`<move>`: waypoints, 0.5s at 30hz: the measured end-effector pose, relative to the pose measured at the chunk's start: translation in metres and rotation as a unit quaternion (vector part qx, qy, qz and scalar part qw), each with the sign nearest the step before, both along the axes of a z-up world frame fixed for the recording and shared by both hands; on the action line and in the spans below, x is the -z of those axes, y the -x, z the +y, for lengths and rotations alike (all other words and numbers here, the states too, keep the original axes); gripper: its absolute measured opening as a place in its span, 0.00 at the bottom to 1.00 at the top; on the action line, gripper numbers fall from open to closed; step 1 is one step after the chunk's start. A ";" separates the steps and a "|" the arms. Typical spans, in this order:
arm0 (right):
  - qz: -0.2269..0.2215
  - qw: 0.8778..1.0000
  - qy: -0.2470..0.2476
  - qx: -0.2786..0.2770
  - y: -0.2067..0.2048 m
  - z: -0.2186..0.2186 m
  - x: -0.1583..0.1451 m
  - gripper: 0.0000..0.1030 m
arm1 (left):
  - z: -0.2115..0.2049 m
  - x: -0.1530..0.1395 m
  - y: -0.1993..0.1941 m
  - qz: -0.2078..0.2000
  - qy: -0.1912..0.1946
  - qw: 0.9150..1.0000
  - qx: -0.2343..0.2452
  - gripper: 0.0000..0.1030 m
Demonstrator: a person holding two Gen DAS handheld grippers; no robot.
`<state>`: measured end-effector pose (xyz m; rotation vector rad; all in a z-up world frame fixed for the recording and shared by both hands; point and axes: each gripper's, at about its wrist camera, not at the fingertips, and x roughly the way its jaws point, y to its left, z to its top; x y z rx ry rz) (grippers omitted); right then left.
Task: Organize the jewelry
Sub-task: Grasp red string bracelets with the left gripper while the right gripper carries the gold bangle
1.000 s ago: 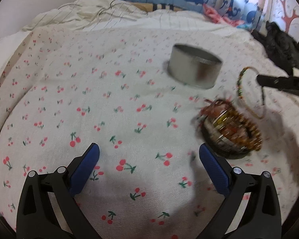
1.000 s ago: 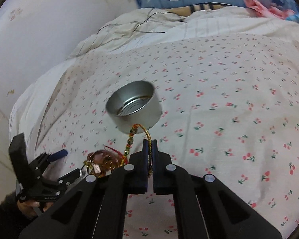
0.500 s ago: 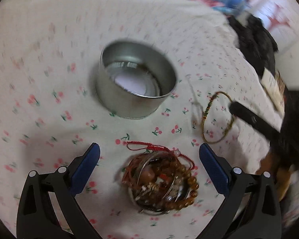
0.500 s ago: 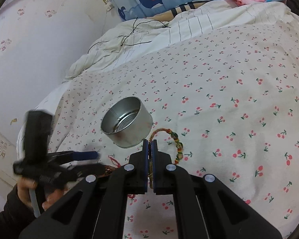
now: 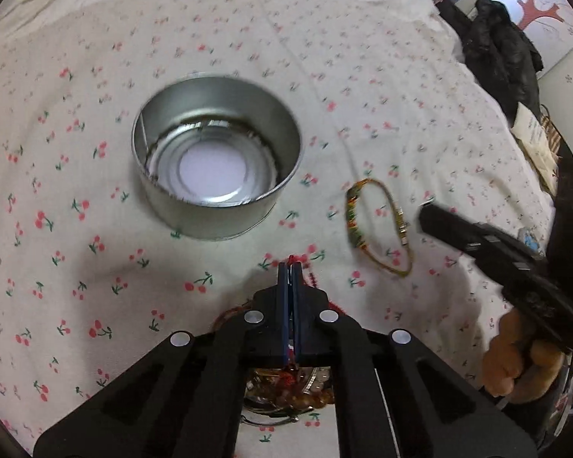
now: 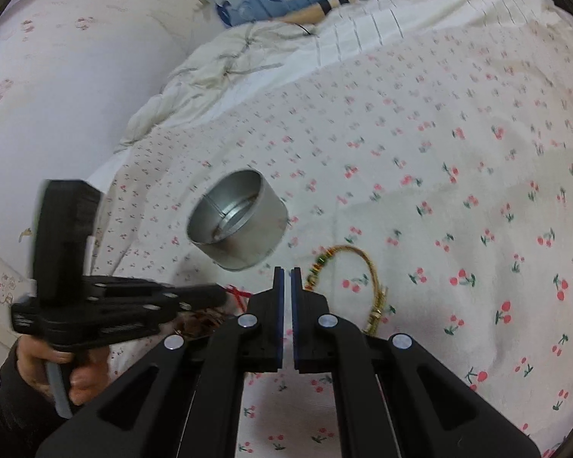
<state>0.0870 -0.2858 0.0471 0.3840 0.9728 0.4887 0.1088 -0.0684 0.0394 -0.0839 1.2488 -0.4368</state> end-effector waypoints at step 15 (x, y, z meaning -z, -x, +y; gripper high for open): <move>0.000 0.986 0.167 0.029 -0.007 0.016 0.019 0.77 | 0.015 -0.064 -0.001 -0.052 0.024 0.998 -0.003 0.01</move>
